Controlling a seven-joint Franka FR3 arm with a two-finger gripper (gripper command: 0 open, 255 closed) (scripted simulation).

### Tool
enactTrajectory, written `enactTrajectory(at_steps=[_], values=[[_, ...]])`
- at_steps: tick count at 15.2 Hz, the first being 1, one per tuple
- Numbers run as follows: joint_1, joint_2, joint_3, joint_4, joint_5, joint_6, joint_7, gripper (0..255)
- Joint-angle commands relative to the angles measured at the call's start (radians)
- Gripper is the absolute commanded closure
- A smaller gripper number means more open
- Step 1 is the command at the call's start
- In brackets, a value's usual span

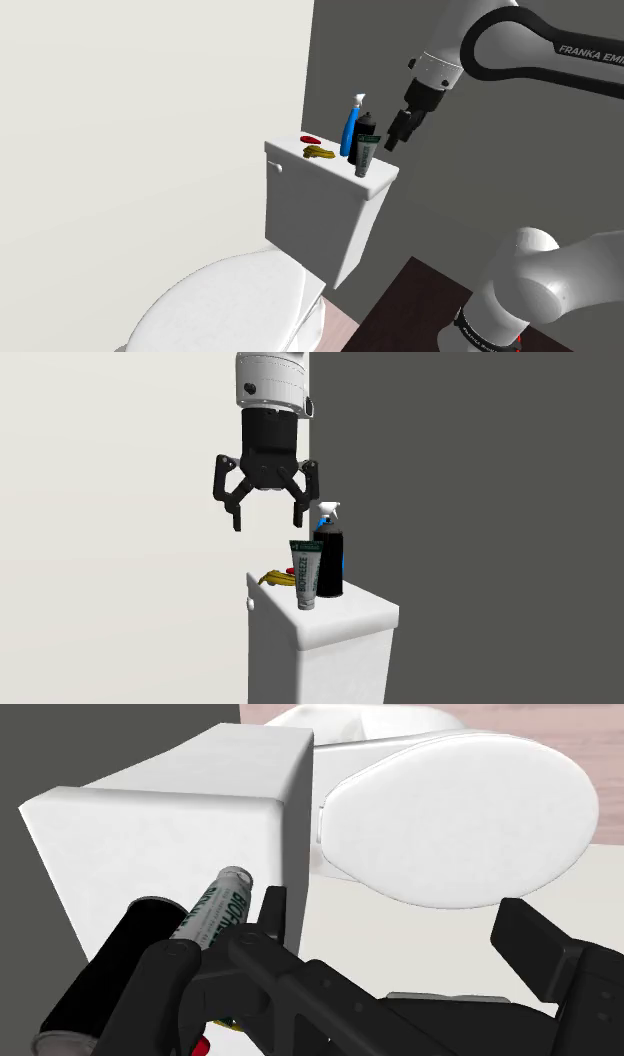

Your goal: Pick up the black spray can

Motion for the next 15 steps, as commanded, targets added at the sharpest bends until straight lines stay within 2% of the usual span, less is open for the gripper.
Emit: enactTrajectory(at_steps=[1,8,15], values=[[0.0,0.0,0.0,0.0,0.0,0.0,0.0,0],[-0.142,0.219,0.078,0.106,-0.046,0.153,0.313,0],[-0.279,0.427,0.129,0.26,-0.137,0.223,0.631,0]])
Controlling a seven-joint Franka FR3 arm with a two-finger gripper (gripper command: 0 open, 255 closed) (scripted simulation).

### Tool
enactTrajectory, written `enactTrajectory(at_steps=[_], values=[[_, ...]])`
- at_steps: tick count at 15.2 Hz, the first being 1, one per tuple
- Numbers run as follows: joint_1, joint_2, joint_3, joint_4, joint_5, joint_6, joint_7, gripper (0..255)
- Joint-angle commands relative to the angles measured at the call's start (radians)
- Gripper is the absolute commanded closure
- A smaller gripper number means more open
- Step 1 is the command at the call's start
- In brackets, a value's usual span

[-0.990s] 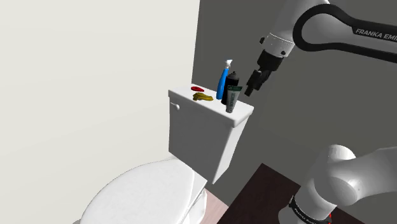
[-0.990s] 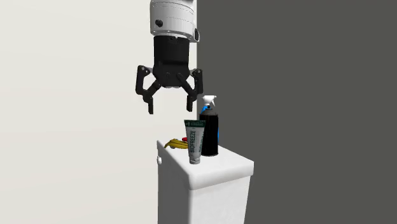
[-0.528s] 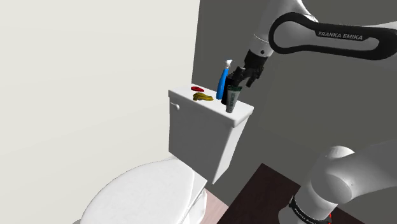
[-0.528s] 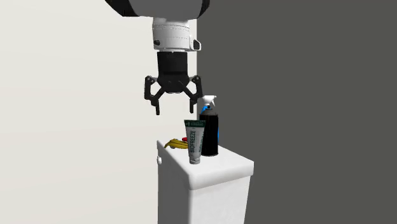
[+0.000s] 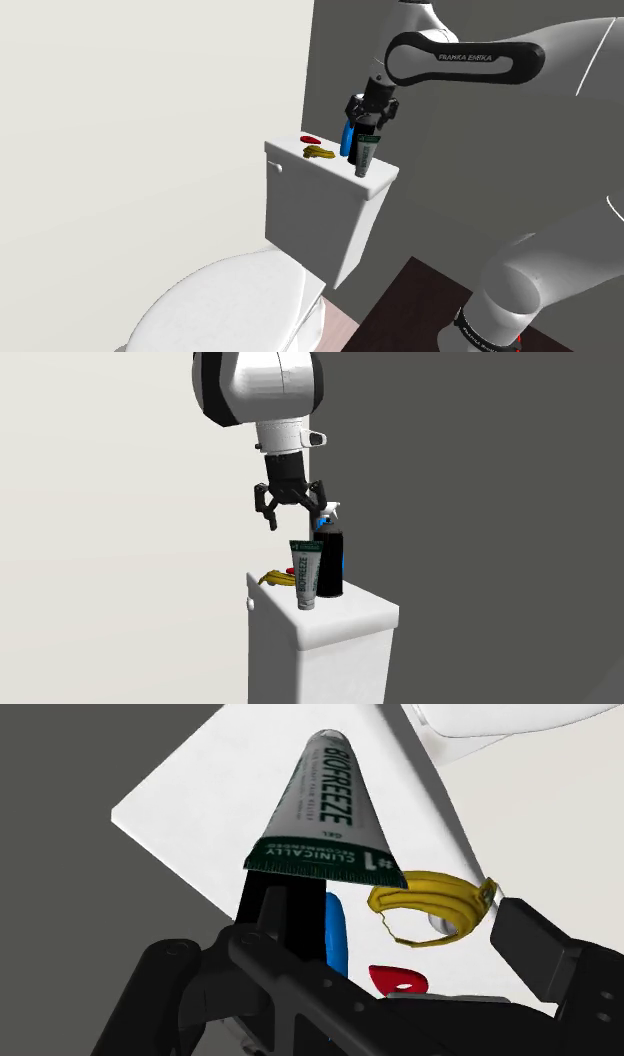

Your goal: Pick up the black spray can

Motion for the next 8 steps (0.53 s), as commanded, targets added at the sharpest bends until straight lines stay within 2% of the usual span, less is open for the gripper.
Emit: enactTrajectory(at_steps=[1,6,8], values=[[-0.037,0.055,0.01,0.05,-0.03,0.007,0.096,0],[-0.113,0.185,0.018,0.174,-0.108,0.004,0.317,0],[-0.119,0.195,0.016,0.171,-0.116,0.015,0.342,0]])
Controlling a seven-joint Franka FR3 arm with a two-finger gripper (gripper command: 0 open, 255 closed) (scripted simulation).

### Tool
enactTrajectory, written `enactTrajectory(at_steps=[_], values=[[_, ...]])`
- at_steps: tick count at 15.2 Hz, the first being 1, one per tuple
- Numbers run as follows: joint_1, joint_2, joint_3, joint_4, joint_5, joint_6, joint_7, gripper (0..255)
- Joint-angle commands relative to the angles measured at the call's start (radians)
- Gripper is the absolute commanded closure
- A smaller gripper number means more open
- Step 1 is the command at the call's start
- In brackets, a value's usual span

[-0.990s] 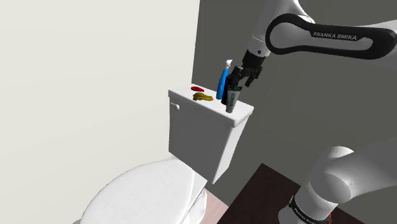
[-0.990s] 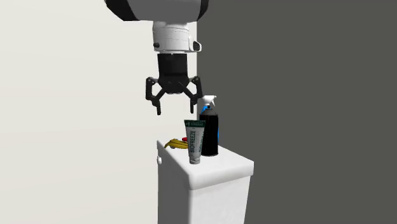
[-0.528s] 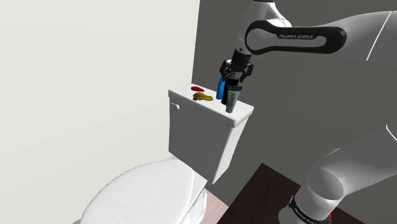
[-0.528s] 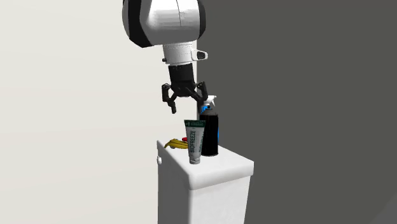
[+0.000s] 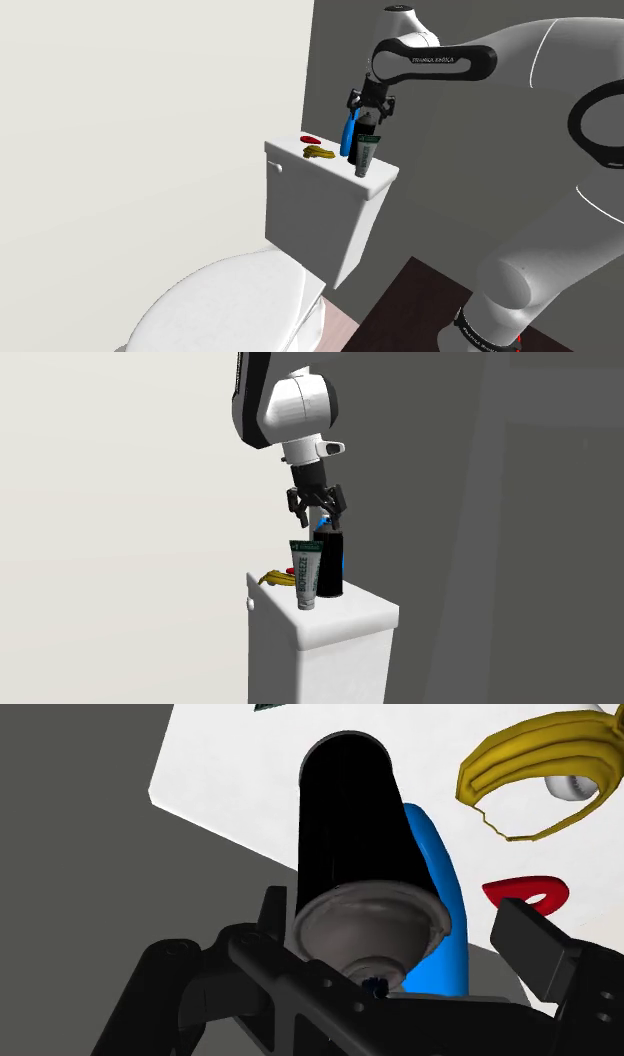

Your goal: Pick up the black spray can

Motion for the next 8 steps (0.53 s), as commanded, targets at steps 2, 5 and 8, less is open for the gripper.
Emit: enactTrajectory(at_steps=[2,5,8], values=[[-0.004,0.002,0.0,-0.031,-0.009,0.032,0.029,0],[-0.005,-0.001,0.0,-0.075,-0.013,0.071,0.039,0],[-0.005,-0.002,0.0,-0.097,-0.015,0.091,0.044,0]])
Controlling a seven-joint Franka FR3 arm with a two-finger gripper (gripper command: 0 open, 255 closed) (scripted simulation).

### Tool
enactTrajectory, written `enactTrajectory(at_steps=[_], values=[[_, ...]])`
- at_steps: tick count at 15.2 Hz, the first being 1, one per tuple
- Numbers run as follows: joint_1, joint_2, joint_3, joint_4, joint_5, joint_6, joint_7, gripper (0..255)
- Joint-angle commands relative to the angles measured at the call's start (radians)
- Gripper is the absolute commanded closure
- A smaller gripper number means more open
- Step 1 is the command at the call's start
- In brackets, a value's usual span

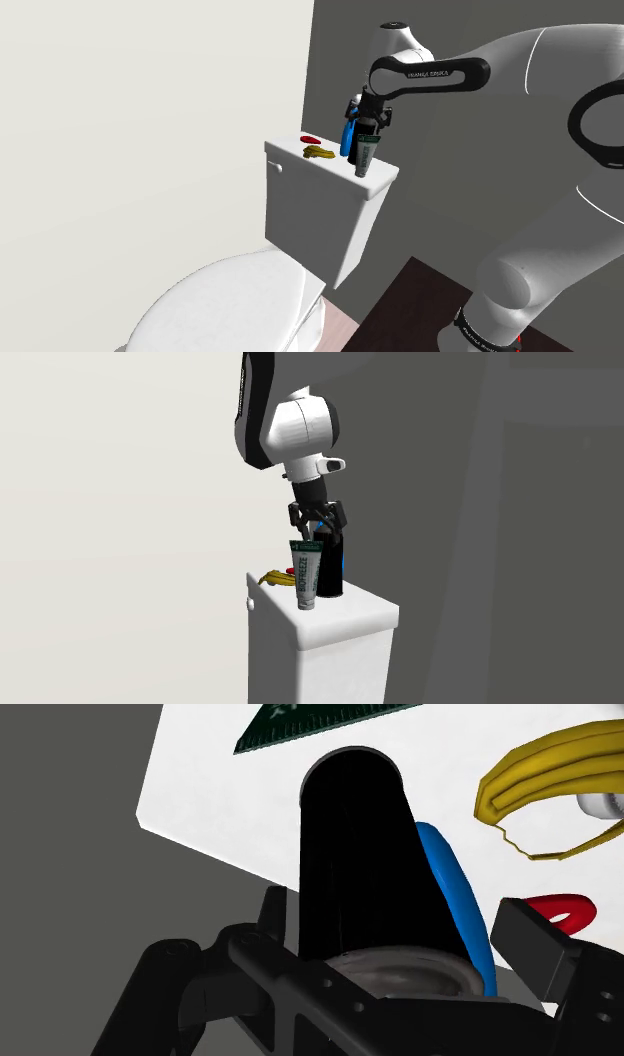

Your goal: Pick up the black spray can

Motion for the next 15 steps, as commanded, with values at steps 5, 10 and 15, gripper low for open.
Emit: enactTrajectory(at_steps=[5,10,15], values=[[0.0,0.0,0.0,-0.004,0.0,0.004,0.001,255],[0.0,-0.001,0.0,-0.005,0.0,0.005,0.002,255],[0.001,0.004,0.001,0.066,0.006,-0.06,-0.015,255]])
